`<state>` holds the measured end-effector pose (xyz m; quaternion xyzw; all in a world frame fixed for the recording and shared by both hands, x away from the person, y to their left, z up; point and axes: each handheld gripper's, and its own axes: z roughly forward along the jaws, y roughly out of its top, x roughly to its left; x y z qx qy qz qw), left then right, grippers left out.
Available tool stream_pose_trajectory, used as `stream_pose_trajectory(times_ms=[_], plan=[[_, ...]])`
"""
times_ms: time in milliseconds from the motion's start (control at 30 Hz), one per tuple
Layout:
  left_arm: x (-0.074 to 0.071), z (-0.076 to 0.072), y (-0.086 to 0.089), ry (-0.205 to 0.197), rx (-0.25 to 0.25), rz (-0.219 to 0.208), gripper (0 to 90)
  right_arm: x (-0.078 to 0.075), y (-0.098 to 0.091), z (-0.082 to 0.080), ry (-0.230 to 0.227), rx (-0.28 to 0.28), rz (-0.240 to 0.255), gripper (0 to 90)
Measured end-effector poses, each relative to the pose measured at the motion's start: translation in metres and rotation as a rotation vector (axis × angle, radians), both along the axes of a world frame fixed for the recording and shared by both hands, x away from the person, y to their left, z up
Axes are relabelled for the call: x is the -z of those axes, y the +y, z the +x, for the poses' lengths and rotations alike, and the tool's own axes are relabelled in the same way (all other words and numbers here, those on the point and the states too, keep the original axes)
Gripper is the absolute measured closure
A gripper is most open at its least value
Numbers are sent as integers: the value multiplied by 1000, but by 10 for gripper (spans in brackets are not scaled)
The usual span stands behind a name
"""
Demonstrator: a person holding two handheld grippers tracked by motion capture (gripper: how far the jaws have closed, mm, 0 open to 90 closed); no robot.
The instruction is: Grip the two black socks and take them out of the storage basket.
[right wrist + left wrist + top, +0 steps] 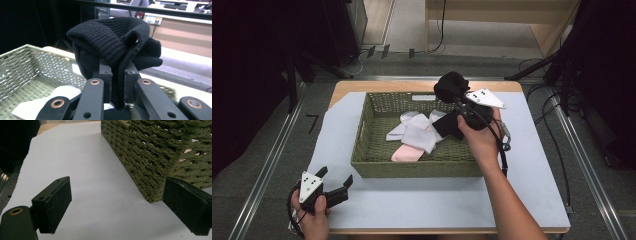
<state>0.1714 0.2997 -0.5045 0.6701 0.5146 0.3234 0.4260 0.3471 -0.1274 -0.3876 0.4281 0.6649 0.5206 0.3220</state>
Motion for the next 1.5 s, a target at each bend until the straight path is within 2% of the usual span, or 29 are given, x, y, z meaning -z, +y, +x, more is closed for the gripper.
stream_pose_trajectory(times_ms=[100,233,267,433,567,667,700,733,767,1000,1167,1200,1233,1333,1433,1500], plan=[[0,0,0,2,0,-5,97,-2,-7,-1,-8,11,6,821],[0,0,0,1,1,-4,97,-5,-25,-2,-23,44,22,821],[0,0,0,1,2,-4,97,-6,-34,-3,-30,62,31,821],[0,0,0,0,1,-3,97,-5,-52,-5,-32,100,45,821],[0,0,0,-2,0,1,97,0,-70,-6,-25,133,50,821],[0,0,0,-3,-1,1,97,7,-90,-8,-15,178,70,821],[0,0,0,-3,-1,2,97,7,-90,-8,-15,178,70,821],[0,0,0,-4,-1,3,97,12,-100,-8,-6,205,74,821],[0,-1,0,-4,-1,3,97,12,-100,-8,-6,205,74,821],[0,-1,0,-4,0,3,97,40,-128,-8,68,277,57,820],[0,-1,0,-6,0,1,97,68,-144,-8,136,319,33,820],[0,-1,0,-5,1,3,97,78,-150,-8,163,338,35,819],[0,-1,0,-6,0,1,97,78,-150,-8,163,338,35,819],[0,-1,0,-7,1,-1,97,91,-159,-9,196,359,24,817],[0,-1,0,-4,2,2,97,100,-167,-11,234,383,46,815],[0,0,0,-4,2,3,97,106,-171,-12,257,395,30,811]])
